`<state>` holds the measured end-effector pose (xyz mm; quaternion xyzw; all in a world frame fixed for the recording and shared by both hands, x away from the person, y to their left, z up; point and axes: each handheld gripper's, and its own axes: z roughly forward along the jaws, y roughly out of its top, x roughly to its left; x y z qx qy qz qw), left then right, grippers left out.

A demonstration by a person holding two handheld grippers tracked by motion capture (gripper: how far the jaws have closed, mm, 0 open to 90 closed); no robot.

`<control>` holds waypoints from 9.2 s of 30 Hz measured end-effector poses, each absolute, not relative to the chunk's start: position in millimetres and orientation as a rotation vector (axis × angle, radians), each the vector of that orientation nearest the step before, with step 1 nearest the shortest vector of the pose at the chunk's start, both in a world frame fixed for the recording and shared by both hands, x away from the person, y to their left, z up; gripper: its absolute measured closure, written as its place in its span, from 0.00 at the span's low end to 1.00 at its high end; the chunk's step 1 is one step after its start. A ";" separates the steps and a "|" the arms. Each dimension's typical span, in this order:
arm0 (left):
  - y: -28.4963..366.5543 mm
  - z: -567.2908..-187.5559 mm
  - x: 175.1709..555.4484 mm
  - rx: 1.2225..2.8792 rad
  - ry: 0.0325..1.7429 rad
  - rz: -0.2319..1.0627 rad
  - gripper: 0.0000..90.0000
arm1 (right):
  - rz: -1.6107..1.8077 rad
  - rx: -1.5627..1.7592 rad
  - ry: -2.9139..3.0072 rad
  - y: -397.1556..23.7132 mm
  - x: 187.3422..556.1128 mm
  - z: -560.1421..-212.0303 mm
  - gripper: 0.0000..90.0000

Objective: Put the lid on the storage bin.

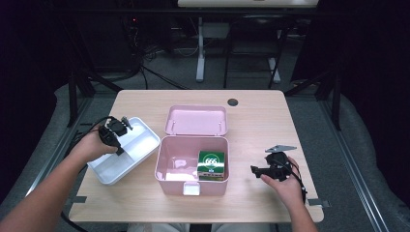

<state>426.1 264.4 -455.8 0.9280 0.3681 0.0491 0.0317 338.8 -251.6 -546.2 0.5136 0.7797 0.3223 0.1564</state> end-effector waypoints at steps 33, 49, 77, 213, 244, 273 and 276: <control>221.5 -378.6 407.3 3.042 0.570 0.193 0.99 | 0.939 1.472 2.224 -252.2 339.4 -547.6 0.29; 156.6 -374.7 406.6 3.047 0.365 0.179 0.99 | 0.934 1.481 2.226 -253.2 339.3 -547.8 0.29; 61.5 -388.0 395.5 3.039 0.021 0.141 0.99 | 0.947 1.494 2.220 -255.0 339.1 -547.9 0.29; 131.6 -446.7 383.7 2.723 0.374 0.101 0.87 | 0.937 1.796 2.108 -139.4 511.9 -482.8 0.83; 131.7 -446.7 384.6 2.724 0.368 0.094 0.87 | 0.991 1.824 2.029 -138.5 504.6 -460.7 0.93; 132.7 -447.3 383.0 2.711 0.366 0.108 0.88 | 1.200 1.496 1.898 -143.6 439.7 -405.9 0.97; 133.8 -447.7 381.9 2.702 0.366 0.119 0.88 | 1.214 1.456 1.879 -143.3 429.8 -403.7 0.97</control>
